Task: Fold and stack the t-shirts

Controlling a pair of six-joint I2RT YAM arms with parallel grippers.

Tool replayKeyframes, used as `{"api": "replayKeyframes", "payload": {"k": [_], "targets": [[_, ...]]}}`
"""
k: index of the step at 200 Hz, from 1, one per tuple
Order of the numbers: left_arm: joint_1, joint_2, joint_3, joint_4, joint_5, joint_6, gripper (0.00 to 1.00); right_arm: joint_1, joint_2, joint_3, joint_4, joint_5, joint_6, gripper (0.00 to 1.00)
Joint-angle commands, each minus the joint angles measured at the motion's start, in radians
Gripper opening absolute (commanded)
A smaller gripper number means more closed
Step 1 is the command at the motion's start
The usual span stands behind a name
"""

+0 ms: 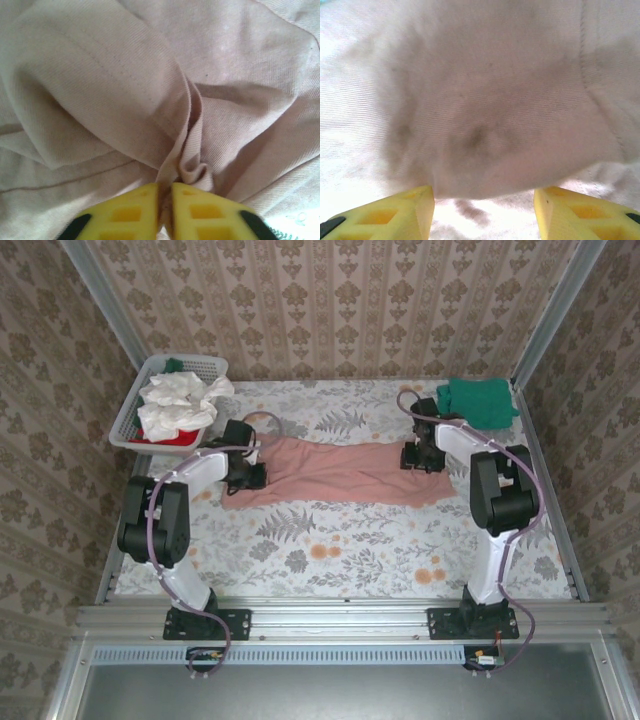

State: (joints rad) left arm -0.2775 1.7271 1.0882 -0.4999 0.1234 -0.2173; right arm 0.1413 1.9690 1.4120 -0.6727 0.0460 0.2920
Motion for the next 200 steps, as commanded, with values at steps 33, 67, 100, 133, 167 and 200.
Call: {"api": "replayKeyframes", "payload": {"k": [33, 67, 100, 133, 167, 200], "targets": [[-0.008, -0.103, -0.011, -0.077, -0.005, 0.005, 0.46, 0.022, -0.156, -0.006, -0.020, -0.014, 0.016, 0.60], [0.003, -0.316, -0.051, -0.064, -0.041, 0.003, 0.65, 0.043, -0.188, -0.026, 0.040, -0.046, 0.042, 0.61], [0.034, -0.455, -0.101, 0.096, 0.006, -0.022, 0.99, 0.069, -0.146, -0.048, 0.113, -0.086, 0.074, 0.63], [0.071, -0.326, -0.053, 0.252, 0.212, -0.083, 1.00, 0.069, -0.081, -0.035, 0.161, -0.094, 0.101, 0.63], [0.057, -0.085, 0.100, 0.289, 0.265, -0.089, 0.98, 0.069, -0.044, -0.007, 0.173, -0.100, 0.101, 0.64], [0.037, 0.062, 0.218, 0.171, 0.190, -0.044, 0.71, 0.069, -0.022, 0.003, 0.160, -0.086, 0.089, 0.65]]}}
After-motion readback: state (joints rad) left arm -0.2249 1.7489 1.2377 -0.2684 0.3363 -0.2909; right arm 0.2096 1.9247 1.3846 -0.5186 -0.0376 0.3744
